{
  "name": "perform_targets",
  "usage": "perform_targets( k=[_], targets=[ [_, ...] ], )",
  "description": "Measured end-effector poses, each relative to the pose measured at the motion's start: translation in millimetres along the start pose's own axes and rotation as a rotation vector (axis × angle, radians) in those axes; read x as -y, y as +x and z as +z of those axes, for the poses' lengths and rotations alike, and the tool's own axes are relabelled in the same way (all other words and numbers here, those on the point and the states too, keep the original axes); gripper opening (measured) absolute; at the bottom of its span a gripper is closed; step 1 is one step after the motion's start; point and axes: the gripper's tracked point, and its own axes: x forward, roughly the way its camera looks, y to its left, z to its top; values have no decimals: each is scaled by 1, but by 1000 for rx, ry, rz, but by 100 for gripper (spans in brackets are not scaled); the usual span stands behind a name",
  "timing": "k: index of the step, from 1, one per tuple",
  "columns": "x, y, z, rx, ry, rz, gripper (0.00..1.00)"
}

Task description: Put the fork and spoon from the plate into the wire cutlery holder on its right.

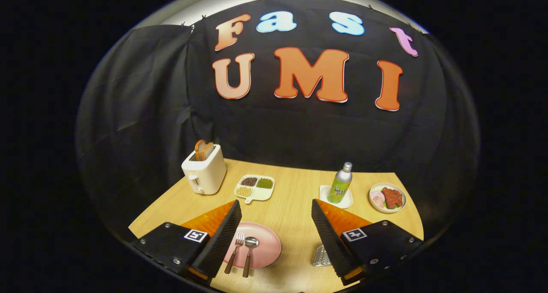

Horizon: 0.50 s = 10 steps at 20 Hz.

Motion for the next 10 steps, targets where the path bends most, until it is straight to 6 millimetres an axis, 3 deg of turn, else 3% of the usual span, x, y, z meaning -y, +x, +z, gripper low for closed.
perform_targets(
  k=[7,10],
  targets=[
    [-32,34,-114,-268,-94,63,97],
    [-45,41,-149,-350,-113,84,92]
  ],
)
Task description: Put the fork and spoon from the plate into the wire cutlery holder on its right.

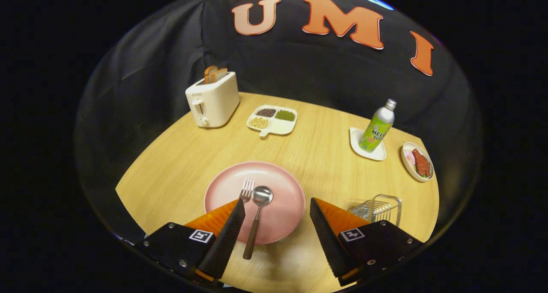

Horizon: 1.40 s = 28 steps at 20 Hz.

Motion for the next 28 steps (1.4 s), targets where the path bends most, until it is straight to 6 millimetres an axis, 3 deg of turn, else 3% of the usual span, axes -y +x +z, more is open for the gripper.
perform_targets(
  k=[7,17,18,22,28],
  targets=[
    [-19,37,-45,-156,-55,28,80],
    [-39,70,-80,-266,-46,57,35],
    [-38,69,-76,-252,-45,52,27],
    [-31,72,-72,-235,-54,21,11],
    [-21,63,-57,-172,23,7,7]
  ],
)
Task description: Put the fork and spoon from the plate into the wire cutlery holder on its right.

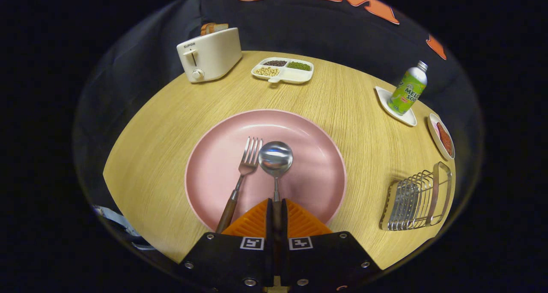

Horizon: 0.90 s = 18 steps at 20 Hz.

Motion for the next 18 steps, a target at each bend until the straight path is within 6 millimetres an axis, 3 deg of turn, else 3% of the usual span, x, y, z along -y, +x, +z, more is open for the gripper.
perform_targets(
  k=[6,10,14,18],
  targets=[
    [19,-32,22,97,112,-24,7],
    [38,-65,42,185,194,-71,7],
    [67,-105,60,262,266,-145,7],
    [103,-142,63,294,294,-230,7]
  ],
)
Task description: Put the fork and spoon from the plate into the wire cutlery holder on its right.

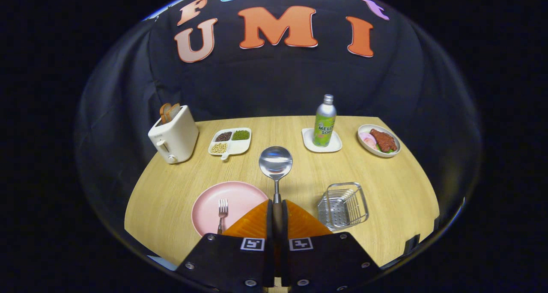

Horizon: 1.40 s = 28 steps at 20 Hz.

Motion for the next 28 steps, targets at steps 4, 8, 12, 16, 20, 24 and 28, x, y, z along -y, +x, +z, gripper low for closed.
perform_targets(
  k=[4,8,12,16,20,24,28],
  targets=[
    [42,-18,11,-11,-15,-66,7],
    [72,-21,3,-92,-31,-79,7],
    [89,-13,-15,-192,-63,-53,7],
    [101,-5,-35,-322,-87,-28,7],
    [106,3,-44,-412,-112,-7,7],
    [113,9,-49,-485,-149,-9,6],
    [116,20,-52,-536,-177,-28,7]
  ],
)
